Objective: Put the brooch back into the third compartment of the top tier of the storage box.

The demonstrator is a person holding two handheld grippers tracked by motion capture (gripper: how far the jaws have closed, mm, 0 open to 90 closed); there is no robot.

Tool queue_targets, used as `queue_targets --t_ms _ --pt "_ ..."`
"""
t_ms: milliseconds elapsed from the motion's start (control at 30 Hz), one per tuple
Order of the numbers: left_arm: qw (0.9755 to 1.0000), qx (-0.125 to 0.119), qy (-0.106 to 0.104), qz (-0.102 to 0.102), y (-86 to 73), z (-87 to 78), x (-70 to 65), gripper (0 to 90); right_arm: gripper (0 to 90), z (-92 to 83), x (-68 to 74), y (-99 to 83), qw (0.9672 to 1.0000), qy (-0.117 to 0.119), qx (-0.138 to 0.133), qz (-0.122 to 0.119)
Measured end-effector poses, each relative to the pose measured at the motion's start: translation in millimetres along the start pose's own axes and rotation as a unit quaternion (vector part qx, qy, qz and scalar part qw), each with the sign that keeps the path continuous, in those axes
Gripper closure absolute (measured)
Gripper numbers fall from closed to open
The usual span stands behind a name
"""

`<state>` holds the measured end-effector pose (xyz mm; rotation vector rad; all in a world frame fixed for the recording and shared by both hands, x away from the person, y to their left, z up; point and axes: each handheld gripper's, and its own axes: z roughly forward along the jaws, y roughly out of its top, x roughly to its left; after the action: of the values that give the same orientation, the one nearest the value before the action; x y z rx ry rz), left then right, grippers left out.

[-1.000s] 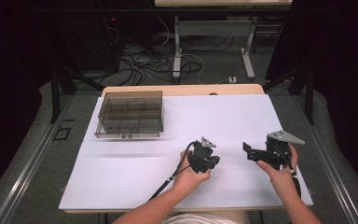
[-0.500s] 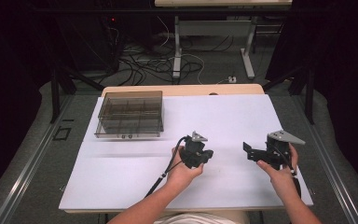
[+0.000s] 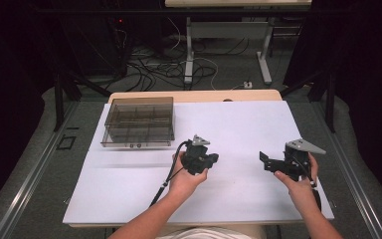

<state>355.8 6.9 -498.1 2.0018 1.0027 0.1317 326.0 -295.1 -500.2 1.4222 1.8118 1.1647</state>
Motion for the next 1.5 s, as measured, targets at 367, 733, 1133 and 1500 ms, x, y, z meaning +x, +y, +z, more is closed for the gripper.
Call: queue_targets --t_ms 367,733,1133,1500 --pt "0.9997 -0.022 0.012 -0.009 4.8 -14.4 10.5 89.4 0.9 -0.4 0.2 0.1 1.0 -0.002 -0.002 -0.001" --pt "0.9986 -0.039 0.022 -0.026 9.4 -30.4 23.0 89.4 1.0 -0.8 0.1 0.2 1.0 -0.002 0.001 -0.001" --pt "0.9975 -0.05 0.033 -0.037 14.1 -44.4 32.7 89.4 1.0 -0.8 0.5 0.3 1.0 0.001 0.0 0.0" --pt "0.9965 -0.058 0.048 -0.035 20.5 -57.1 42.4 89.4 1.0 -1.1 0.0 0.5 1.0 0.0 0.0 -0.002"
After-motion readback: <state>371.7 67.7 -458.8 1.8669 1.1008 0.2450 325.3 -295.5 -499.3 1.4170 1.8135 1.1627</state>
